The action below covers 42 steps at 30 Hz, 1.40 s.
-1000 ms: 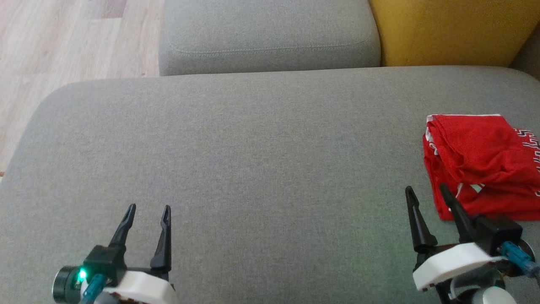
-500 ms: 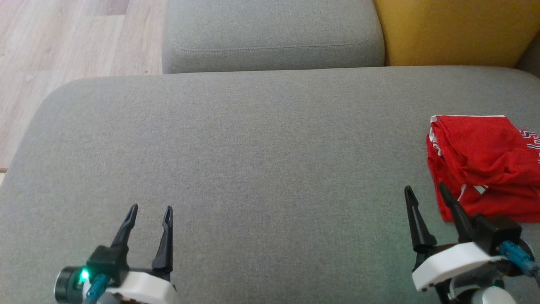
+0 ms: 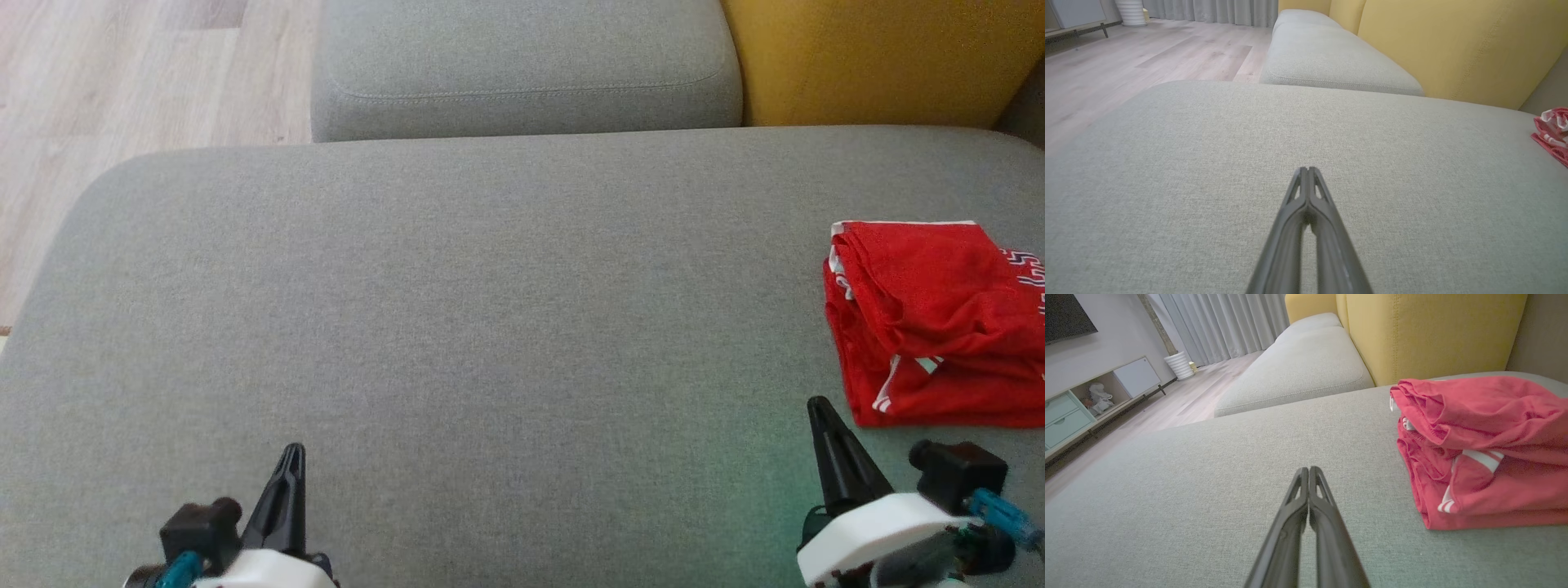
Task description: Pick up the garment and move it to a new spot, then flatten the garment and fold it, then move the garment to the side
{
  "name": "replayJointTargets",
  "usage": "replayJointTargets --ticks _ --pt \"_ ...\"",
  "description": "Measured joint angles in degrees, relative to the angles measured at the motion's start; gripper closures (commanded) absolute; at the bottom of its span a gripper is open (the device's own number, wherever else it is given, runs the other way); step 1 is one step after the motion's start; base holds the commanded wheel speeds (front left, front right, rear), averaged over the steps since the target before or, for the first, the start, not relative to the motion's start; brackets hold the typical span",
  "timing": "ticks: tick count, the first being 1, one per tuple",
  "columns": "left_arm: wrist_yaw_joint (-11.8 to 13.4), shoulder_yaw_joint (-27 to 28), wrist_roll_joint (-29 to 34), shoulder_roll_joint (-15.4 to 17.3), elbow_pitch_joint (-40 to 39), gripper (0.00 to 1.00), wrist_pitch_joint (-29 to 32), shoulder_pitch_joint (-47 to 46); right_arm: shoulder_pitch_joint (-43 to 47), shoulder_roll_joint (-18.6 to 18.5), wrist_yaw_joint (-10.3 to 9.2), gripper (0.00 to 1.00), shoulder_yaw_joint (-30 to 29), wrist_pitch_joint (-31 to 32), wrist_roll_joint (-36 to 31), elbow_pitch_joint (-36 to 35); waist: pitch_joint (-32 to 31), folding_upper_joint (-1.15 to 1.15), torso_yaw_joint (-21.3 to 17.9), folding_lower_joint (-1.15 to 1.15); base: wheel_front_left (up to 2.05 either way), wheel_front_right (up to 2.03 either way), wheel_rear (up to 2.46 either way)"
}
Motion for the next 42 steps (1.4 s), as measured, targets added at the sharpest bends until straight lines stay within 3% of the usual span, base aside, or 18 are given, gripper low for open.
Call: replayJointTargets --ticks 42 --pt "-3.71 5.04 -28.00 -1.40 2.18 1.00 5.65 -3.84 -3.38 -0.27 0.00 1.00 -1.75 0.00 28.50 4.32 0.52 0.00 -0.93 0.00 0.00 0.00 0.00"
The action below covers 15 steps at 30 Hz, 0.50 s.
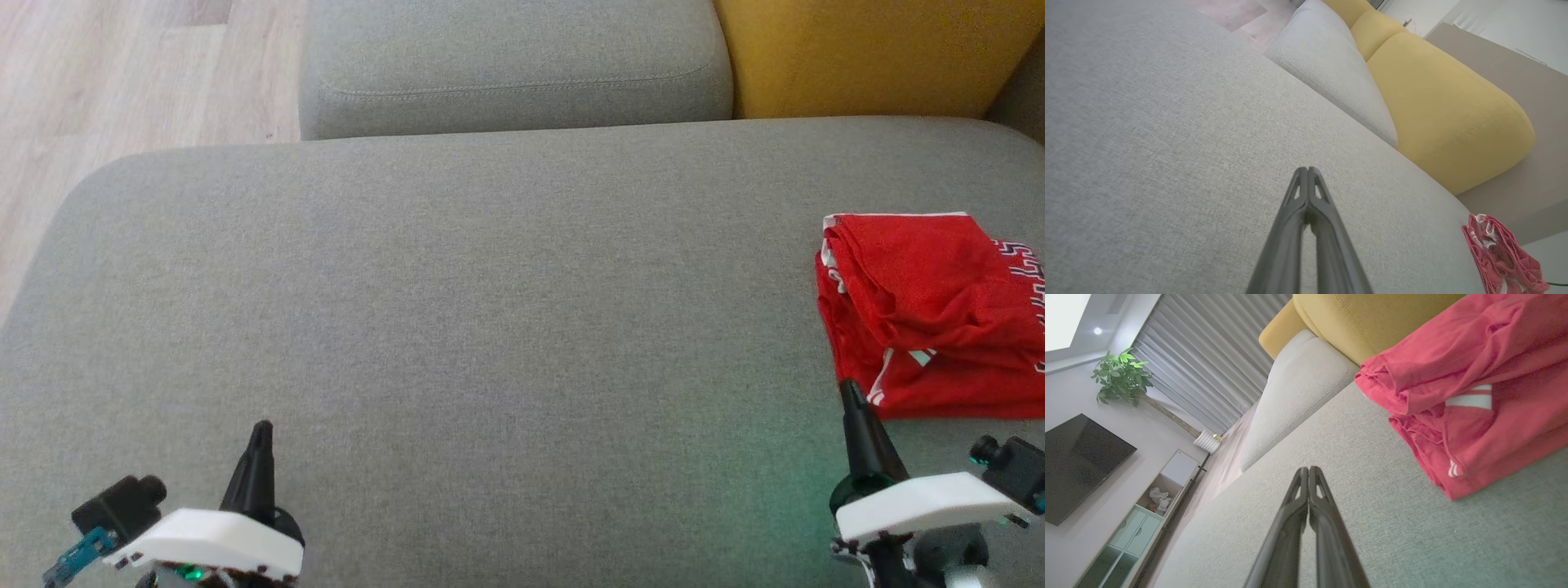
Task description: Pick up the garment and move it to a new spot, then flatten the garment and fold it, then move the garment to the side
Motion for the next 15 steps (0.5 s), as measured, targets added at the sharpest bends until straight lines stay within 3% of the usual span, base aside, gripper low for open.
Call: replayJointTargets --ticks 15 --pt "-1.34 2.16 -10.70 -0.55 1.03 1.00 2.44 -1.38 -1.43 -0.15 0.00 1.00 -0.99 0.01 10.84 1.65 0.20 0.00 -0.36 0.00 0.00 0.00 0.00"
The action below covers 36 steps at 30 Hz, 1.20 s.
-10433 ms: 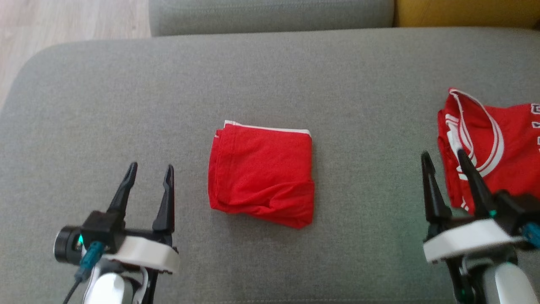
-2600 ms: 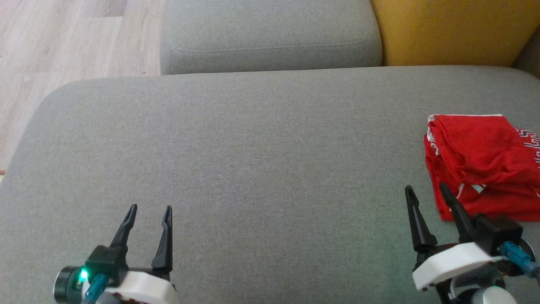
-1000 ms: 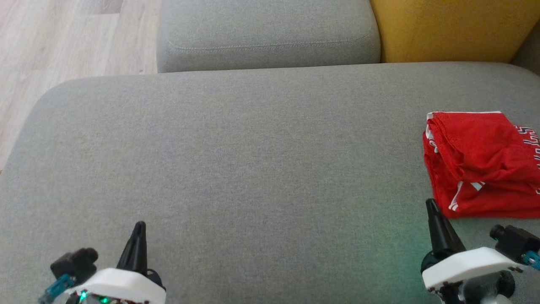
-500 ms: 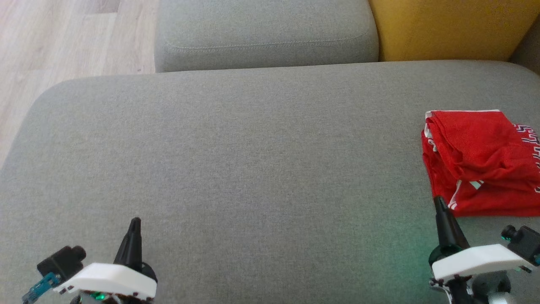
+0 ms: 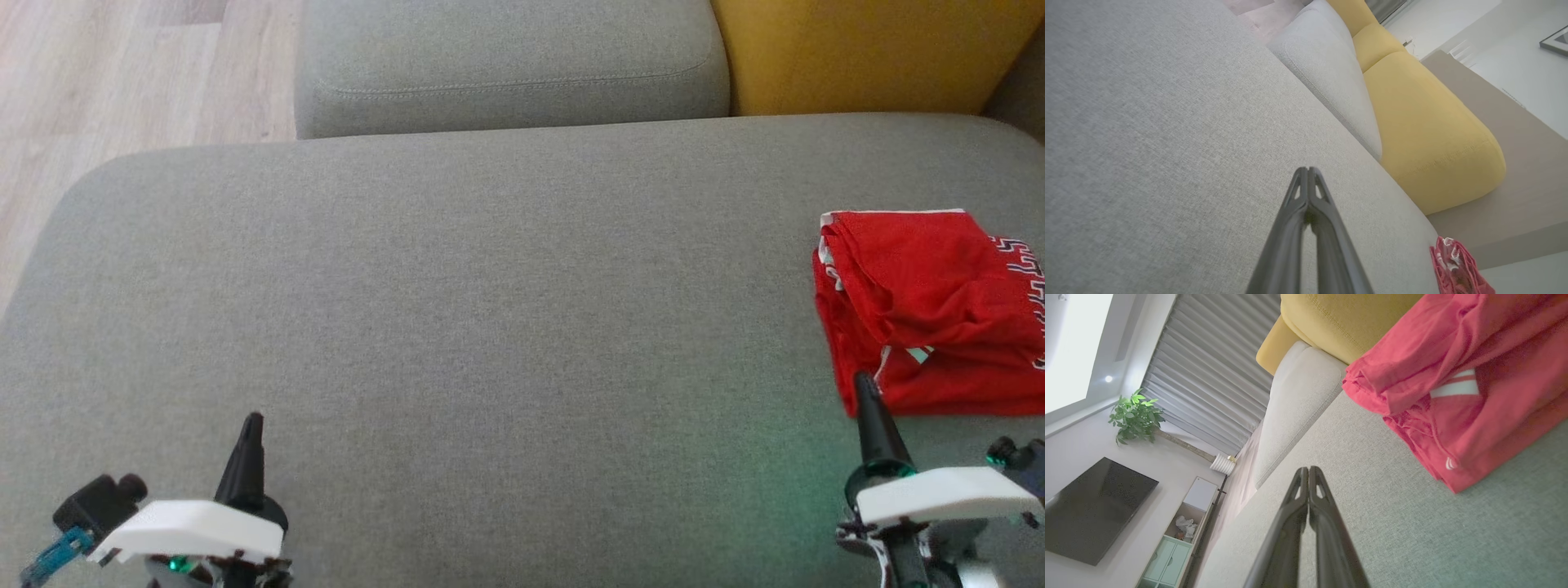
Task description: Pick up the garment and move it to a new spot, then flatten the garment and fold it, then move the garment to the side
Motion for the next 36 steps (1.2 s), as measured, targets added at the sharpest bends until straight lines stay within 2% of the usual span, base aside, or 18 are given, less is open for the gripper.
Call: replayJointTargets --ticks 36 --pt "-3.48 4.65 -23.84 -1.82 2.03 1.00 5.48 -4.04 -4.10 -0.11 0.00 1.00 -2.93 0.51 23.96 3.64 0.46 0.00 -0.81 0.00 0.00 0.00 0.00"
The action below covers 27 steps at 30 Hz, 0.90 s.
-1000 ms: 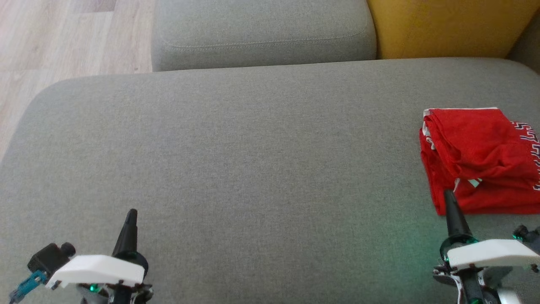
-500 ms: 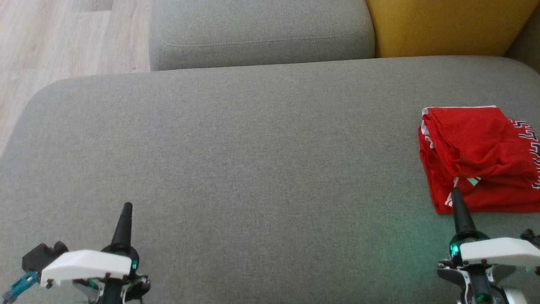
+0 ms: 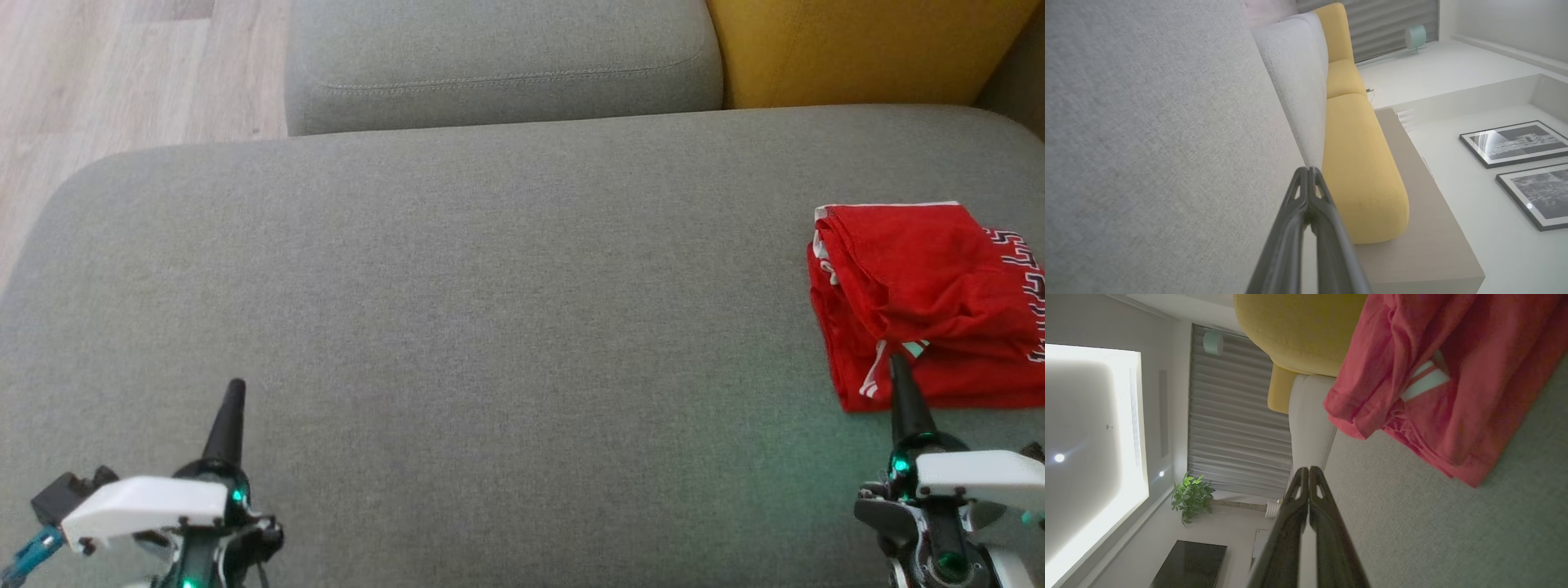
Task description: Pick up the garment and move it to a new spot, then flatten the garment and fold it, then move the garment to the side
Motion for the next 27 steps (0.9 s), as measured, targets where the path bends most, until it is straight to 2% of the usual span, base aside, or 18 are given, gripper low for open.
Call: replayJointTargets --ticks 23,27 --pt "-1.99 3.20 -14.54 -1.20 0.99 1.00 3.31 -2.53 -2.21 -0.01 0.00 1.00 -1.90 0.93 14.56 2.49 0.28 0.00 -0.50 0.00 0.00 0.00 0.00" --pt "-1.99 3.34 -15.33 -1.23 1.00 1.00 3.50 -2.89 -2.52 -0.01 0.00 1.00 -2.03 0.93 15.08 2.49 0.28 0.00 -0.50 0.00 0.00 0.00 0.00"
